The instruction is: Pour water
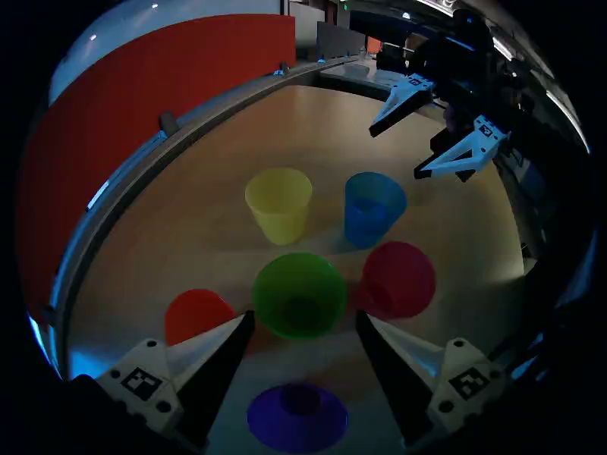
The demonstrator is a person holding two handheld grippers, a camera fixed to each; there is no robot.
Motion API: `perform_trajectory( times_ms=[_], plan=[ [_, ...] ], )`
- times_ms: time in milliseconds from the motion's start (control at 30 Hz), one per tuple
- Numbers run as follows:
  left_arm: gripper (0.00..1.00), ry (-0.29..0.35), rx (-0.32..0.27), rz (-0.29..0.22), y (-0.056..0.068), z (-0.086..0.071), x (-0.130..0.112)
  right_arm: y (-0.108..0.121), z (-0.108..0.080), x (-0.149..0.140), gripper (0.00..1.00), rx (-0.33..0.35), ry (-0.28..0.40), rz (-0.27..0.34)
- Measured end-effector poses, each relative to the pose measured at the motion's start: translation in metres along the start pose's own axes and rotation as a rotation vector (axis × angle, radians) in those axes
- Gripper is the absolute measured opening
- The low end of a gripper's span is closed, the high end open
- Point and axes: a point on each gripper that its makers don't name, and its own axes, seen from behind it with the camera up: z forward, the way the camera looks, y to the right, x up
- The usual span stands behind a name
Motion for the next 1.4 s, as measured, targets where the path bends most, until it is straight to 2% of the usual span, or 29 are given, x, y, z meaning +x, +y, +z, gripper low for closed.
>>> perform_trajectory(
  times_ms=[367,867,967,1100,1400],
  plan=[
    [0.98,-0.024,0.013,0.019,-0.004,0.012,0.001,-0.001,0.004,-0.004,1.0,0.006,-0.008,0.0],
    [0.99,-0.005,0.03,0.01,-0.009,0.024,0.01,0.001,0.005,-0.01,1.0,0.005,-0.01,0.007],
    [0.98,-0.003,0.037,0.012,-0.01,0.025,0.01,0.002,0.005,-0.01,1.0,0.004,-0.009,0.007],
    [0.91,-0.002,0.043,0.014,-0.011,0.025,0.01,0.002,0.004,-0.01,1.0,0.004,-0.009,0.008],
    [0.91,0.017,0.044,-0.009,-0.012,0.022,0.011,0.0,0.005,-0.01,1.0,0.009,-0.01,0.008]
  ],
)
